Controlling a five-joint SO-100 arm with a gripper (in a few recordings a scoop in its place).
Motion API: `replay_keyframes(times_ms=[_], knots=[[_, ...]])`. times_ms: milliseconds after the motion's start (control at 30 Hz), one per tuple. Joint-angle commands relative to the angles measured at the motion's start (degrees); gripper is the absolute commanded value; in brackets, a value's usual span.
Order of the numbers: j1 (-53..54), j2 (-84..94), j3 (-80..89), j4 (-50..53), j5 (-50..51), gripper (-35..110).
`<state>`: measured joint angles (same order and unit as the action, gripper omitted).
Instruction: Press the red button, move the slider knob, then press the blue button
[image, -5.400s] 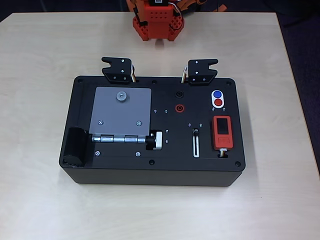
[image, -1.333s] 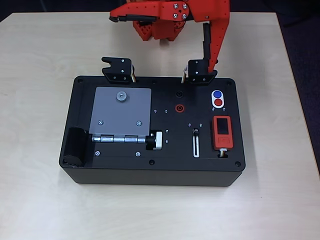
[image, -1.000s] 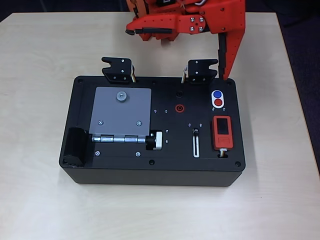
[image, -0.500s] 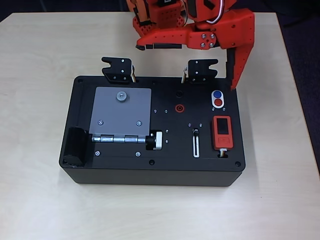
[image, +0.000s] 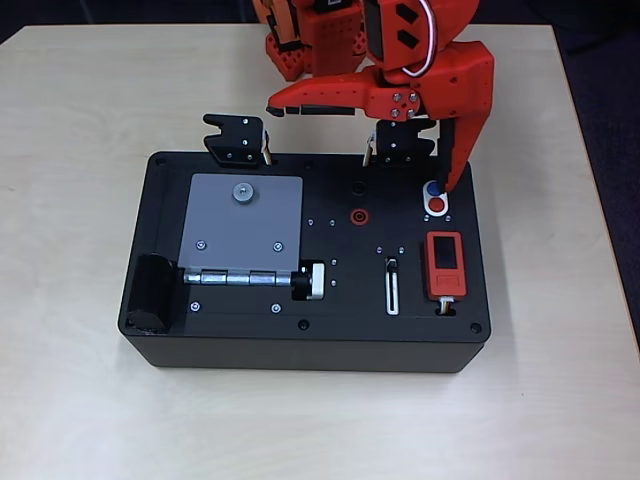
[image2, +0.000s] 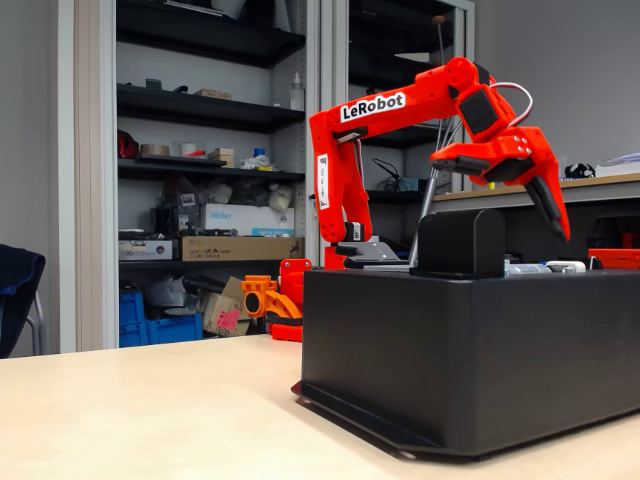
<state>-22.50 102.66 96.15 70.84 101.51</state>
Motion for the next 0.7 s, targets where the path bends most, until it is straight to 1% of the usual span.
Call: replay_keyframes(times_ms=[0, 333, 667], knots=[[-0.09, 0.88, 0.35, 0.09, 0.18, 104], [0.7, -1.23, 1.05, -3.25, -0.88, 104], [0.7, -2.99, 0.53, -4.39, -1.05, 104]])
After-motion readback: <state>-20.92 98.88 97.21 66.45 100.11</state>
